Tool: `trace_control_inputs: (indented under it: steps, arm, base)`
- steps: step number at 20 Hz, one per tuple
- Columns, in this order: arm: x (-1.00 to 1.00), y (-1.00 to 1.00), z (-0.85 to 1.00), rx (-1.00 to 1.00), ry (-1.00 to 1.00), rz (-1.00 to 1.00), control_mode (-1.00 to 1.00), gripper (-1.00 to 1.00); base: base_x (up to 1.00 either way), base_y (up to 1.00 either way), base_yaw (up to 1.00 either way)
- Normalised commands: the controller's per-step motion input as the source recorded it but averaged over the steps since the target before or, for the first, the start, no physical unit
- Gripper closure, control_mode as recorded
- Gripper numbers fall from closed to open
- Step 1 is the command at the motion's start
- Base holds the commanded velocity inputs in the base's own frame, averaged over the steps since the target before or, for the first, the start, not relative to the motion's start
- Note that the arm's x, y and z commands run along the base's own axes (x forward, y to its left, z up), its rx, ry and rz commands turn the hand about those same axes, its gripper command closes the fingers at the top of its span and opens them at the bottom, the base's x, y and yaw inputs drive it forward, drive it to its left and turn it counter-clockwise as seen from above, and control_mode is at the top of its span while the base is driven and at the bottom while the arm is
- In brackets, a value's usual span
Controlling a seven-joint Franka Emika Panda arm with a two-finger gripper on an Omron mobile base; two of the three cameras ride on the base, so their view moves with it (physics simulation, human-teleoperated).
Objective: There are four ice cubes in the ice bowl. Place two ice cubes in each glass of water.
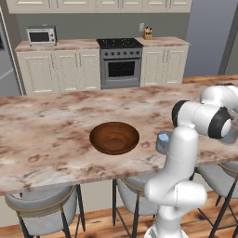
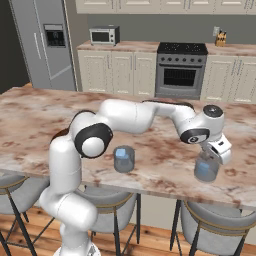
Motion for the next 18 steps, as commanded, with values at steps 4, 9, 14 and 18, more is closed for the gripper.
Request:
trace_control_inputs:
  steps: [4,9,14,18]
  arm:
    - [0.02,0.0,-0.12,0.0,0.0,0.0,-1.0,1.0]
    - [0.01,0.0,-0.14,0.0,0.0,0.0,-1.0,1.0]
    - [0.11,-0.02,-0.08,0.0,0.0,0.0,-1.0,1.0]
    - [0.08,-0.09,-0.06,0.0,0.0,0.0,-1.0,1.0]
  base:
    - [0.0,0.0,0.0]
    - [0.0,0.0,0.0]
    - [0.0,0.0,0.0]
    - [0.0,0.0,0.0]
